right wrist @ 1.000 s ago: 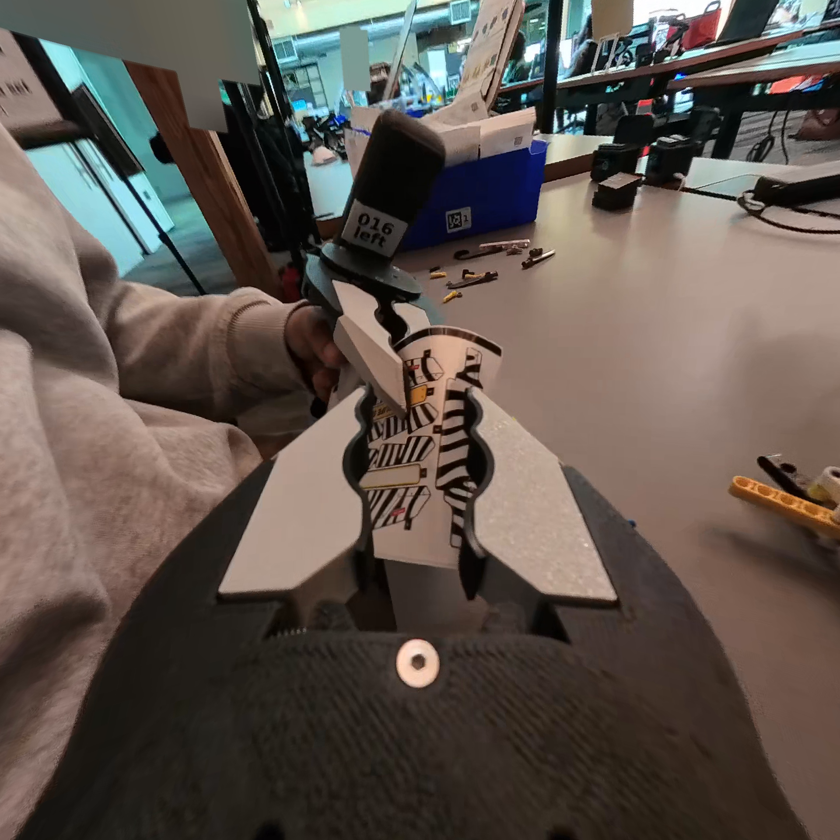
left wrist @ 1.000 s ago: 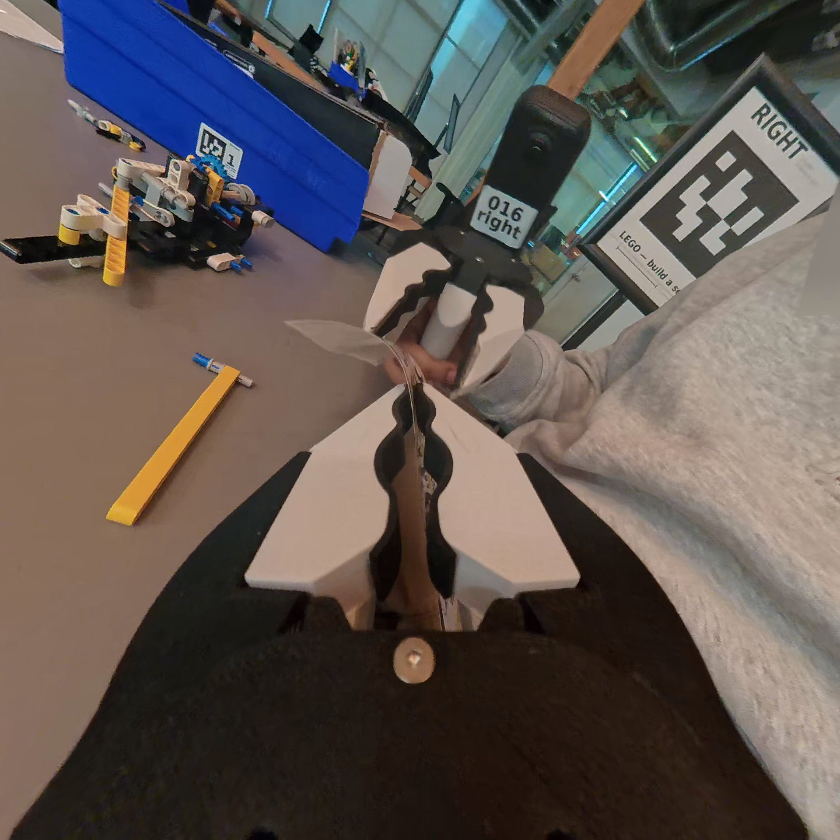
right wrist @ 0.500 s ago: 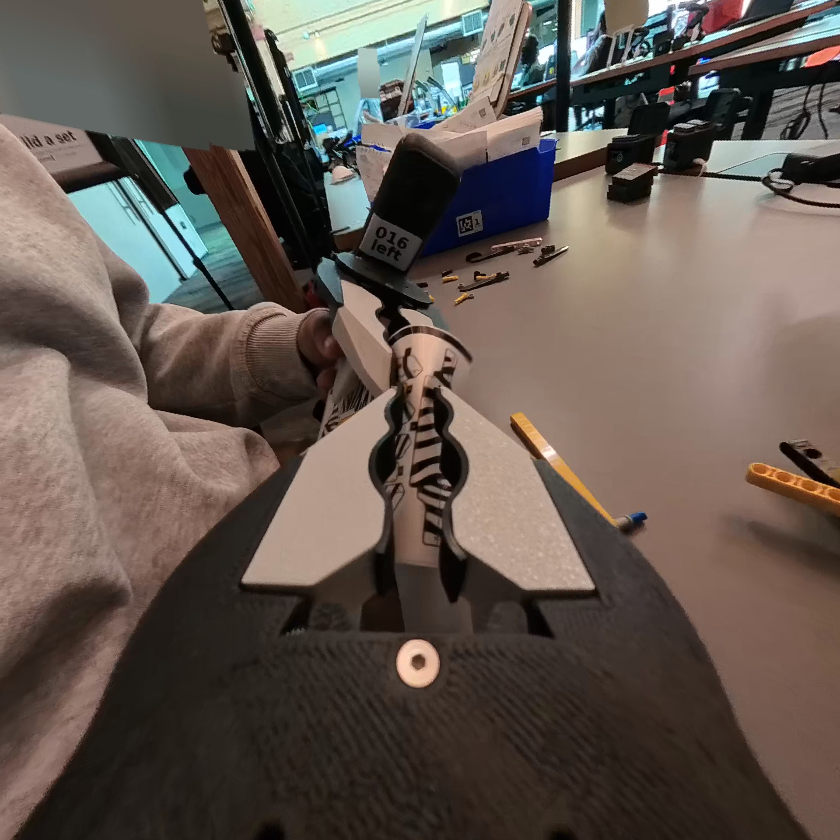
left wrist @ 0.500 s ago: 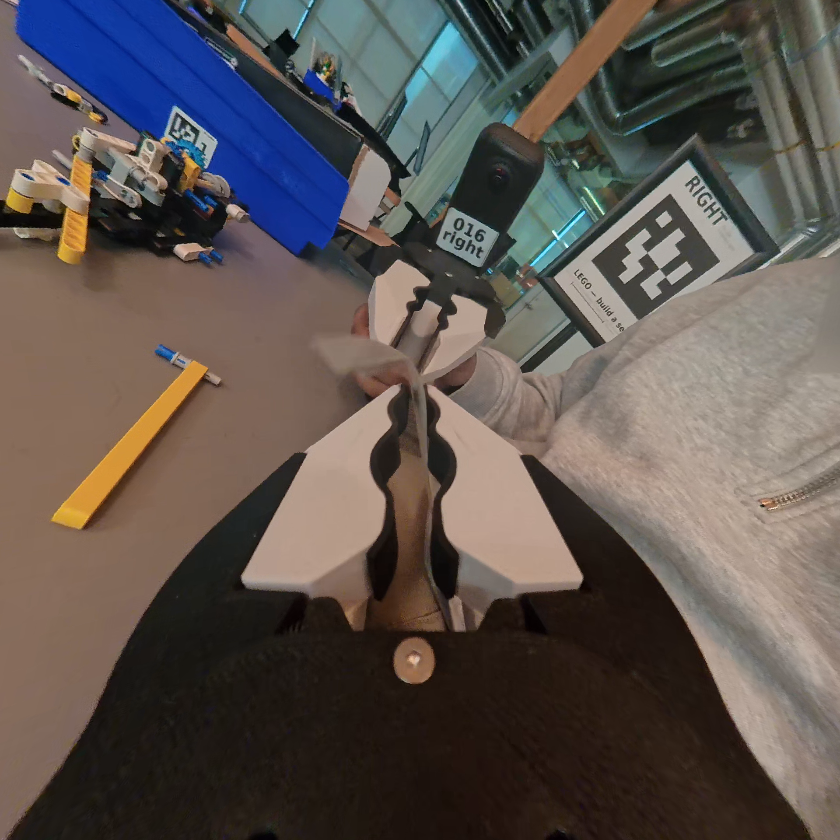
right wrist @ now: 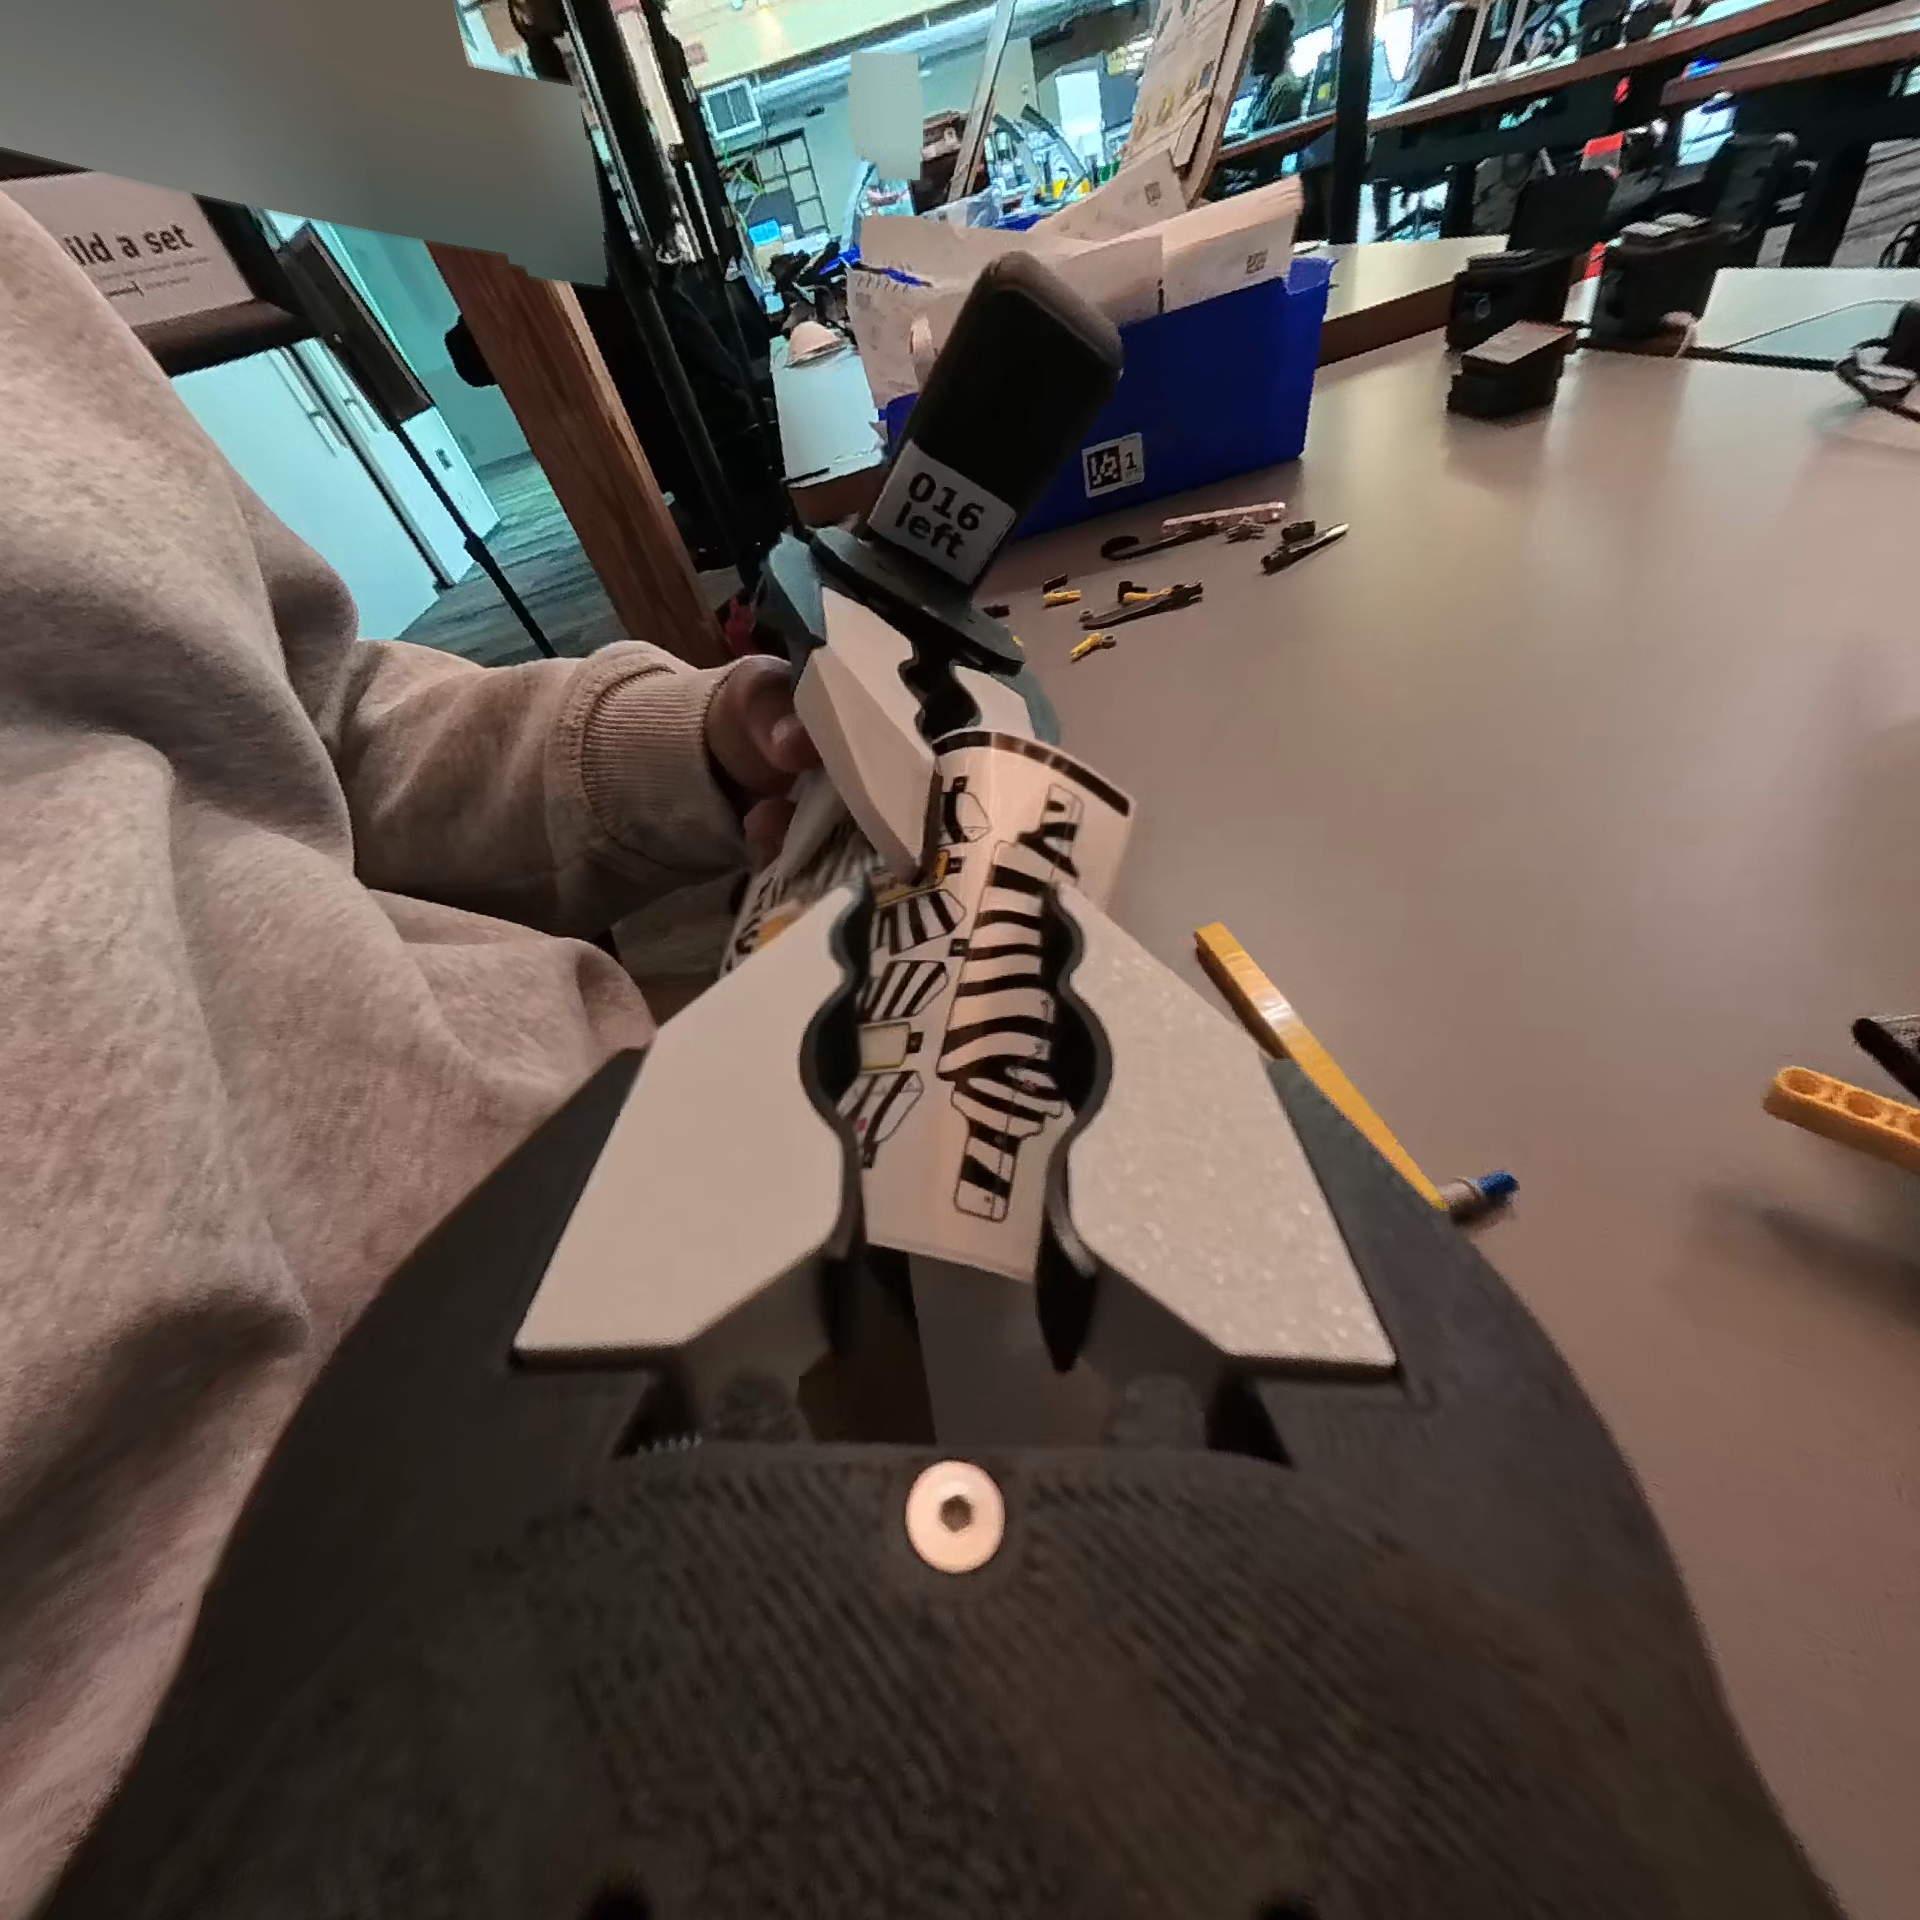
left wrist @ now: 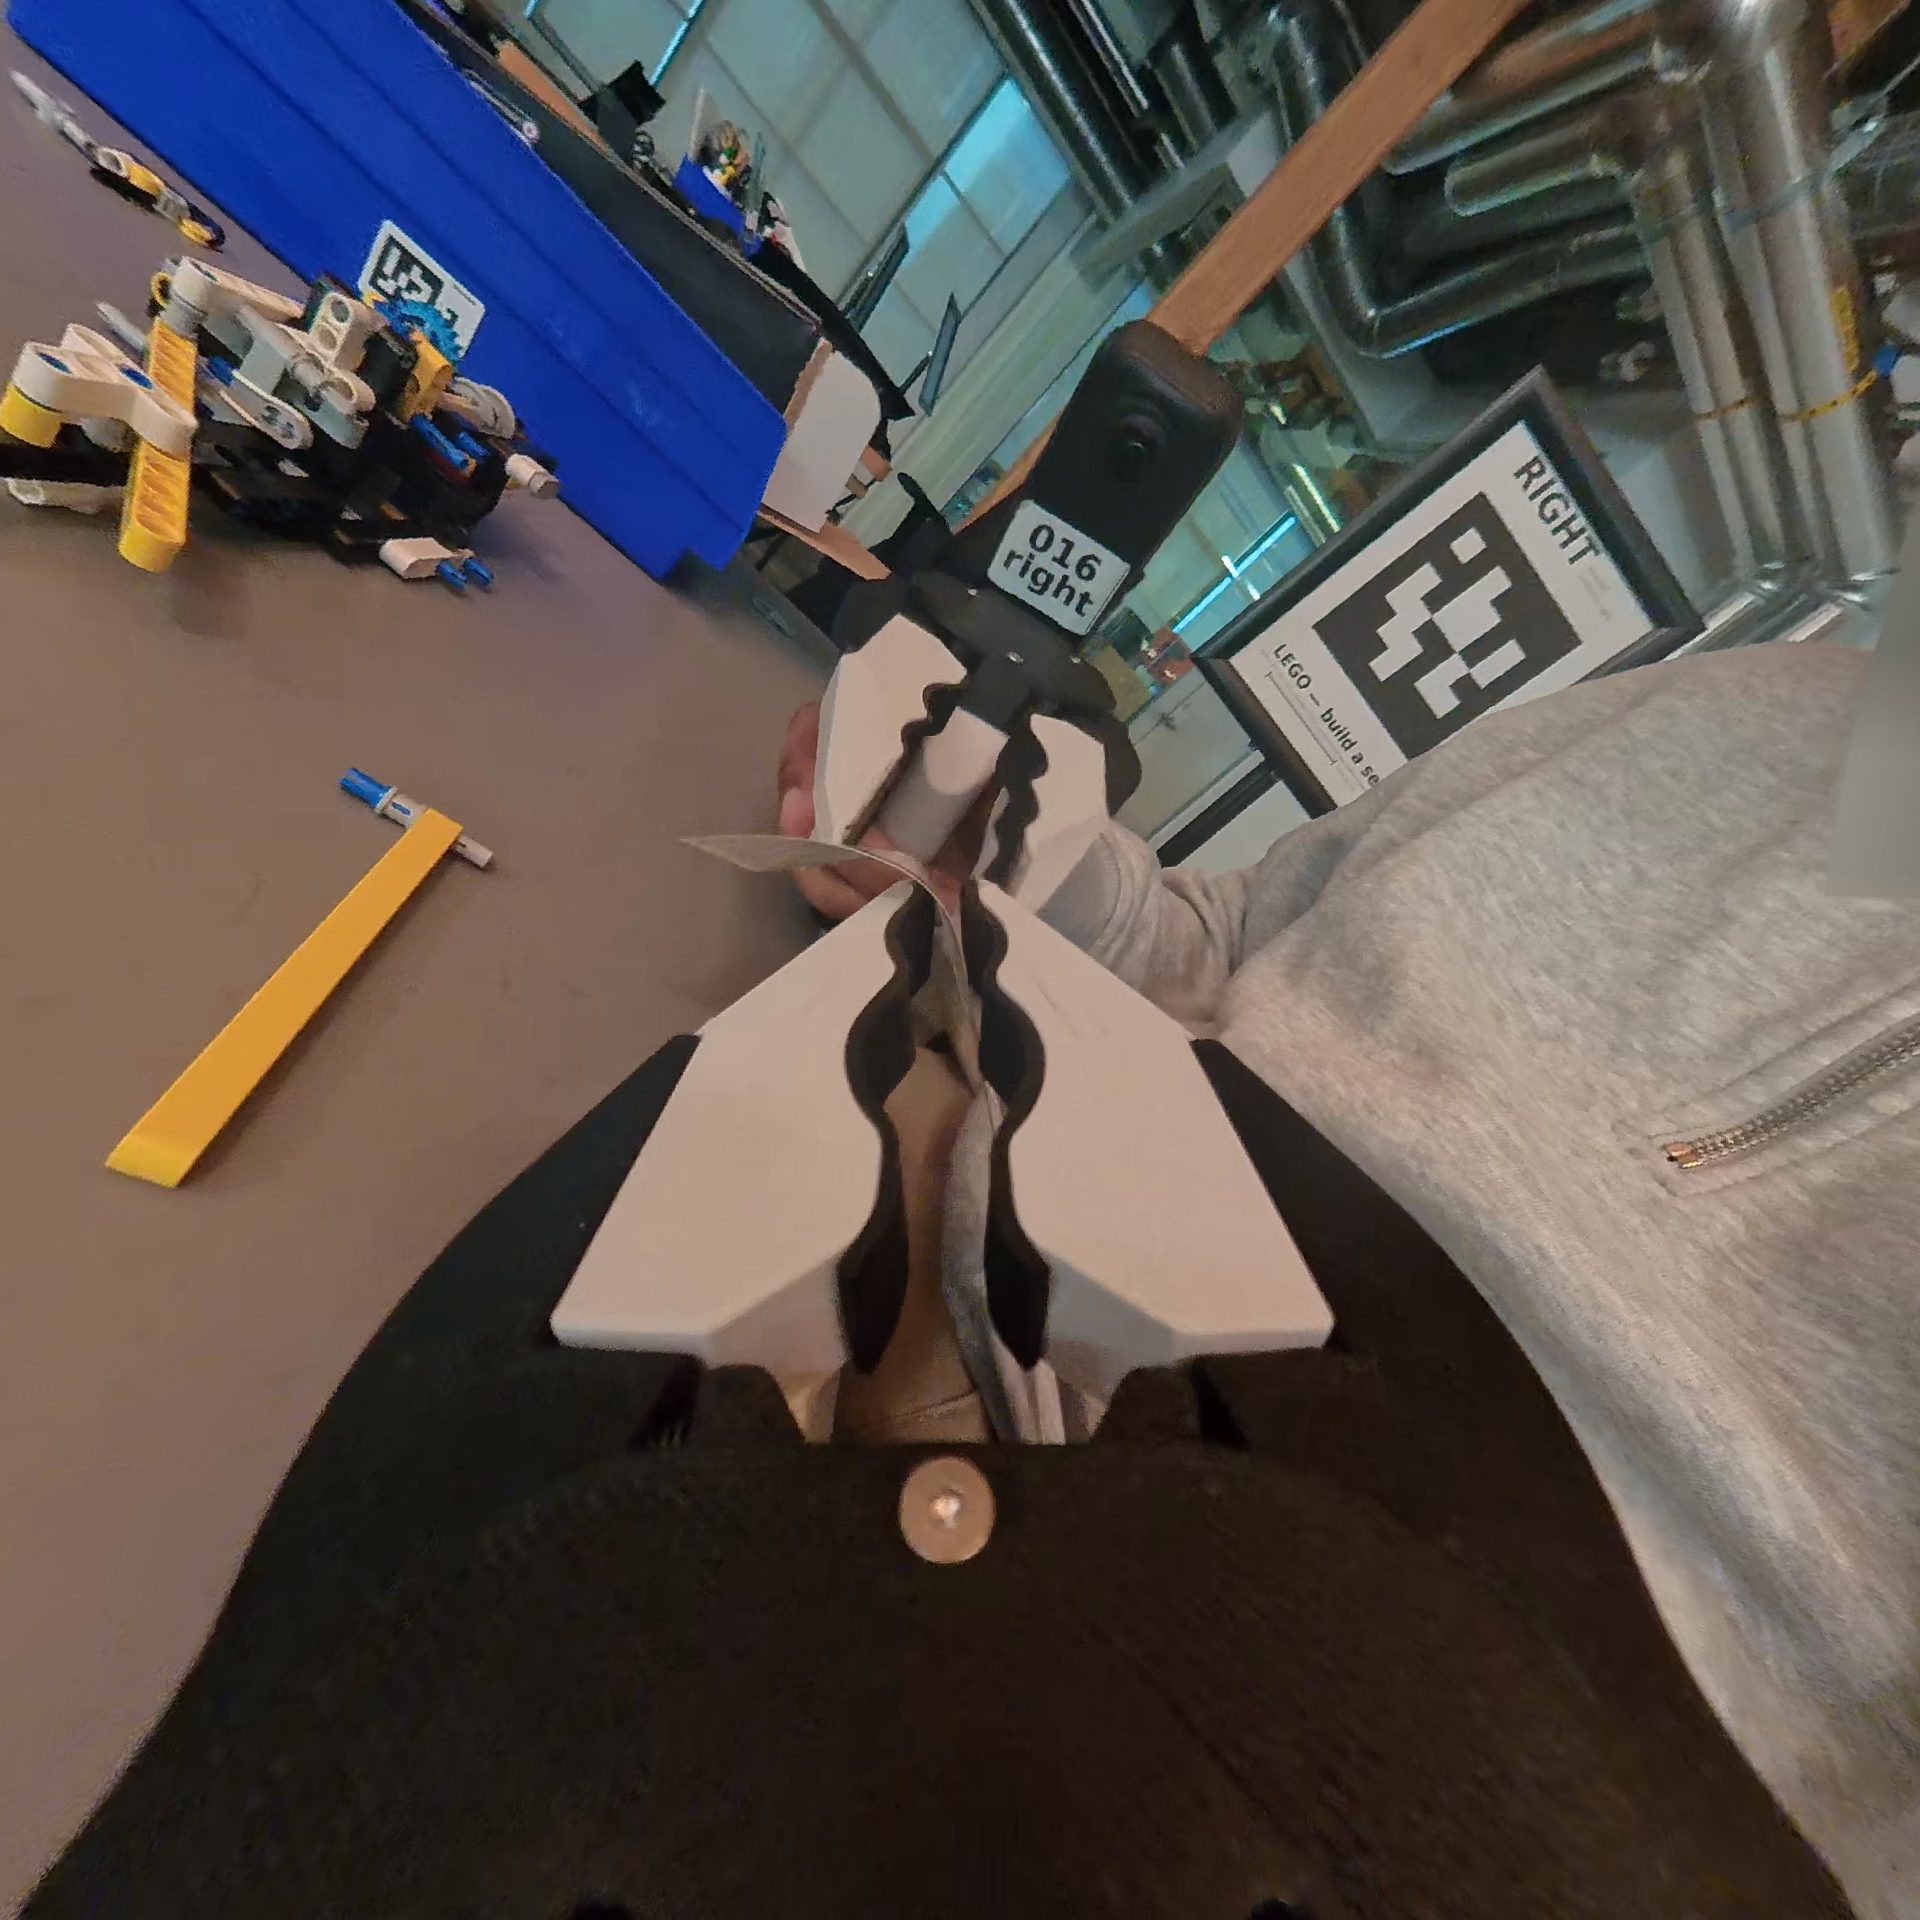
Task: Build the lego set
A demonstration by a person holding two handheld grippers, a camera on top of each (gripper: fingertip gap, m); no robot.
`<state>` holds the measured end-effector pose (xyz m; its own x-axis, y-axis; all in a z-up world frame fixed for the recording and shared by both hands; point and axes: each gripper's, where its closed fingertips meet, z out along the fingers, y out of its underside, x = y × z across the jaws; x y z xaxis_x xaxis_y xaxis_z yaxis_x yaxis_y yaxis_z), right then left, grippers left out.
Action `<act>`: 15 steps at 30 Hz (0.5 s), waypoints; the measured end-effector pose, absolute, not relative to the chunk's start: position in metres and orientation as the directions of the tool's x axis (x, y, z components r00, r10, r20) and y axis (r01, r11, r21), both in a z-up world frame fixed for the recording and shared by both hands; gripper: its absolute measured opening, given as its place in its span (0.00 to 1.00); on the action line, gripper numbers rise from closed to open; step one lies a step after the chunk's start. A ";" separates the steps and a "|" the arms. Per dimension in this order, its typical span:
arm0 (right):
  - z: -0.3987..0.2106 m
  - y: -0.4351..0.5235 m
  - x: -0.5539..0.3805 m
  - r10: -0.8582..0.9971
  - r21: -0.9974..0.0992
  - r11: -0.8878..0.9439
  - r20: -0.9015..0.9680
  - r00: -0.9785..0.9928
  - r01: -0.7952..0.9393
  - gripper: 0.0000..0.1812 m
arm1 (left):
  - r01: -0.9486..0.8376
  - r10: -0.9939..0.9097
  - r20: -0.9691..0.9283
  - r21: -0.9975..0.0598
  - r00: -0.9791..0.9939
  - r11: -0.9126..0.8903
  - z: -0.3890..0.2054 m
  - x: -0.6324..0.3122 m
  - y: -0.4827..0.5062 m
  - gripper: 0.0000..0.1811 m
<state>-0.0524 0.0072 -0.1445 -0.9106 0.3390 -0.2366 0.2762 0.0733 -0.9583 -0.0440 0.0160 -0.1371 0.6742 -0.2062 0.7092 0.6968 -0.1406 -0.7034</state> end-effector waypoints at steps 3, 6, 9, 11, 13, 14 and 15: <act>-0.146 0.009 -0.055 0.363 -0.961 0.093 -0.211 -0.907 0.260 0.09 | 0.698 -0.209 0.710 -0.703 0.673 -0.140 -0.137 -0.044 0.015 0.03; -0.144 0.013 -0.058 0.371 -0.958 0.068 -0.235 -0.899 0.278 0.07 | 0.689 -0.204 0.703 -0.710 0.681 -0.147 -0.137 -0.046 0.012 0.06; -0.142 0.017 -0.059 0.369 -0.957 0.047 -0.250 -0.895 0.287 0.05 | 0.680 -0.194 0.693 -0.720 0.695 -0.136 -0.137 -0.050 0.009 0.01; -0.143 0.016 -0.059 0.366 -0.957 0.054 -0.247 -0.897 0.285 0.05 | 0.684 -0.195 0.694 -0.719 0.693 -0.125 -0.136 -0.052 0.008 0.00; -0.145 0.014 -0.058 0.370 -0.957 0.069 -0.239 -0.898 0.283 0.11 | 0.686 -0.177 0.700 -0.714 0.692 -0.140 -0.140 -0.052 0.009 0.00; -0.146 0.013 -0.059 0.376 -0.957 0.078 -0.231 -0.897 0.280 0.13 | 0.687 -0.167 0.702 -0.712 0.692 -0.148 -0.143 -0.052 0.010 0.00; -0.147 0.013 -0.059 0.385 -0.958 0.085 -0.223 -0.896 0.275 0.14 | 0.689 -0.155 0.706 -0.709 0.692 -0.153 -0.145 -0.053 0.011 0.00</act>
<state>-0.0592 0.0128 -0.1472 -0.8958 0.3845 -0.2229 0.2749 0.0854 -0.9577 -0.0533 0.0108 -0.1446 0.6916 -0.1545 0.7055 0.6888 -0.1526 -0.7087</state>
